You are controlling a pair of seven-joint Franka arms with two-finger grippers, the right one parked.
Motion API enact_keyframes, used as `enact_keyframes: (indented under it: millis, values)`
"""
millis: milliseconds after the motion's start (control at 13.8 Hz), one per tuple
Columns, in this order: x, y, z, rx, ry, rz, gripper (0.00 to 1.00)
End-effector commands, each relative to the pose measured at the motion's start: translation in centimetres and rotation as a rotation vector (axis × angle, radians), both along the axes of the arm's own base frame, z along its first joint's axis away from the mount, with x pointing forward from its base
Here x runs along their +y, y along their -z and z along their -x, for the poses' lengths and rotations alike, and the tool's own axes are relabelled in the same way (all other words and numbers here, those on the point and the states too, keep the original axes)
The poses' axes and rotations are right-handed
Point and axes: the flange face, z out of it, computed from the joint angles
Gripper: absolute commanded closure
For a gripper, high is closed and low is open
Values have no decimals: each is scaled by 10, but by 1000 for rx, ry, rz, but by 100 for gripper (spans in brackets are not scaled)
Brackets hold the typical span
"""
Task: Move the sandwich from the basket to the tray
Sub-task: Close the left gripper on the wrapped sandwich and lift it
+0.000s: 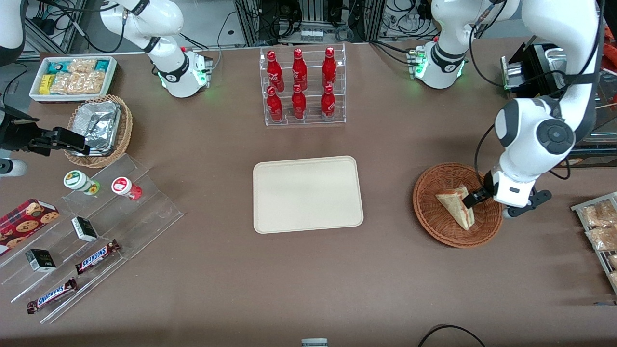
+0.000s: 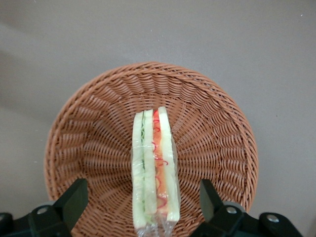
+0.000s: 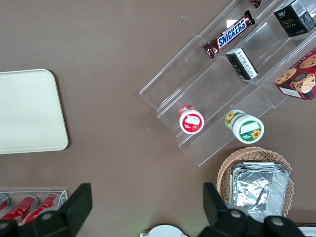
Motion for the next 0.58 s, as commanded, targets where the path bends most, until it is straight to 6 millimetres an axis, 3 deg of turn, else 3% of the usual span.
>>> enact_keyframes:
  millis: [0,507]
  values:
    - [-11,21,10,-24,-4,1,0]
    - [-25,57,14,22,20,-1,2]
